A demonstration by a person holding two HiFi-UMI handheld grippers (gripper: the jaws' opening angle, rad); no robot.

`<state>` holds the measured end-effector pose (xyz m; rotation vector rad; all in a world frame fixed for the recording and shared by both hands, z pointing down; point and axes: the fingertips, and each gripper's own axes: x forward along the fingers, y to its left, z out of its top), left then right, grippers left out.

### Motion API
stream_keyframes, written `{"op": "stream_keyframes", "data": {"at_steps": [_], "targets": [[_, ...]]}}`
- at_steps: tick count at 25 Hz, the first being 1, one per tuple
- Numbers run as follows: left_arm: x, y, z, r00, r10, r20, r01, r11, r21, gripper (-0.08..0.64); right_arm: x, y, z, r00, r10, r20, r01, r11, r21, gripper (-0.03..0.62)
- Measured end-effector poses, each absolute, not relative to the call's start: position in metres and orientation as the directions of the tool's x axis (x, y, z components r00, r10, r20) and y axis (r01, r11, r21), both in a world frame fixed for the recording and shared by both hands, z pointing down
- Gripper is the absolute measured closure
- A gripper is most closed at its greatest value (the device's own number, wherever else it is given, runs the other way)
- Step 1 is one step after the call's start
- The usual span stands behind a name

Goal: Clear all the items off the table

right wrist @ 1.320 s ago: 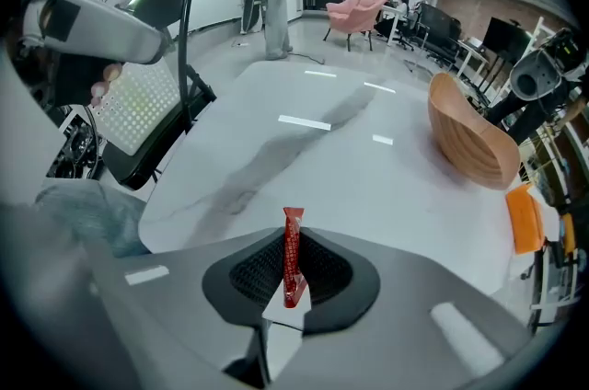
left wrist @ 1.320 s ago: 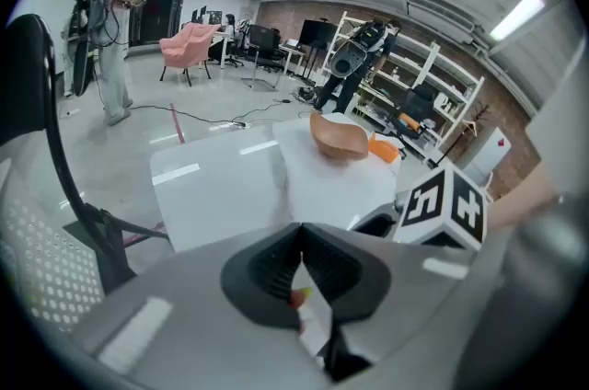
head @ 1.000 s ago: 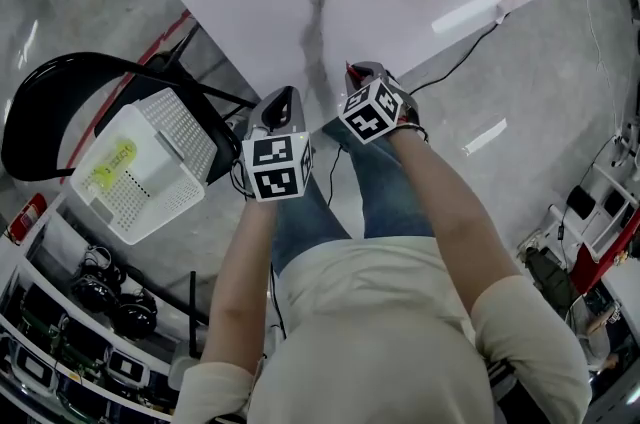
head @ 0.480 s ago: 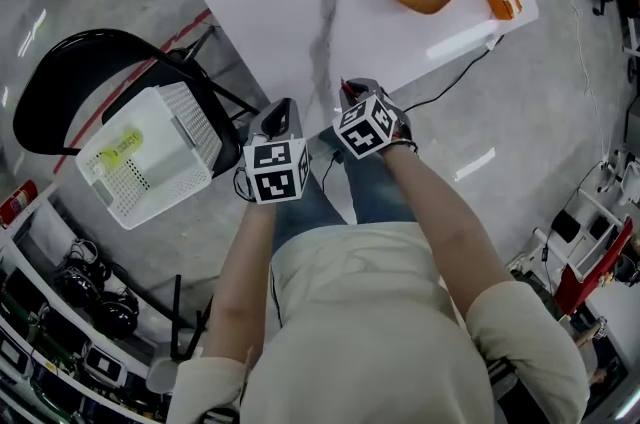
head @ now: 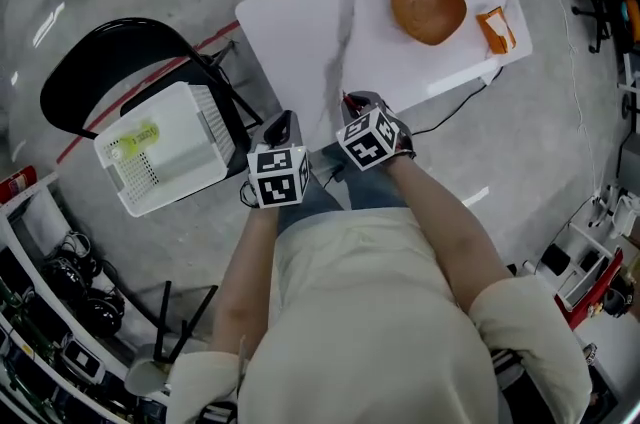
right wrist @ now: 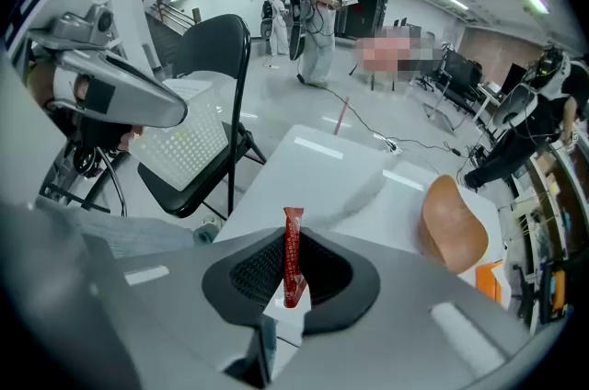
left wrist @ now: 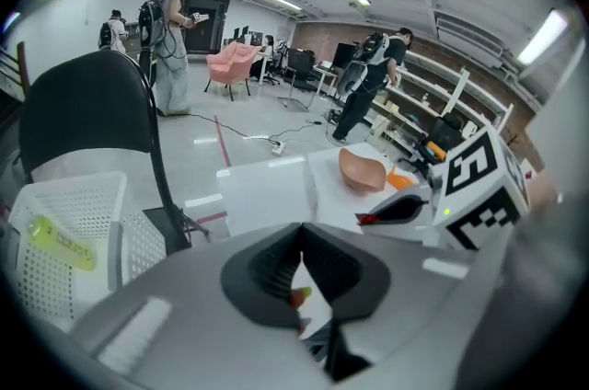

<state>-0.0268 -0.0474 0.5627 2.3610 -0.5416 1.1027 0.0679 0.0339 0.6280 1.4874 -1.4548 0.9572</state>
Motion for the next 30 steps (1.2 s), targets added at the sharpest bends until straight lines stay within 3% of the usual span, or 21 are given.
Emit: {"op": "stream_keyframes", "data": {"at_steps": [10,30], "targets": [[-0.055,-0.065,0.527,0.594,-0.231,0.771,-0.592,-0.774,0.224,0.551,0.048,0.002,0.575,-0.006,-0.436,0.900,-0.996,0.083,0.033,0.560],[-0.143,-0.125,0.487,0.532,-0.428,0.730,-0.763,-0.616,0.195,0.551,-0.040,-0.085,0.526,-0.174,-0.481,0.859,-0.916,0.400,0.038,0.560]]}}
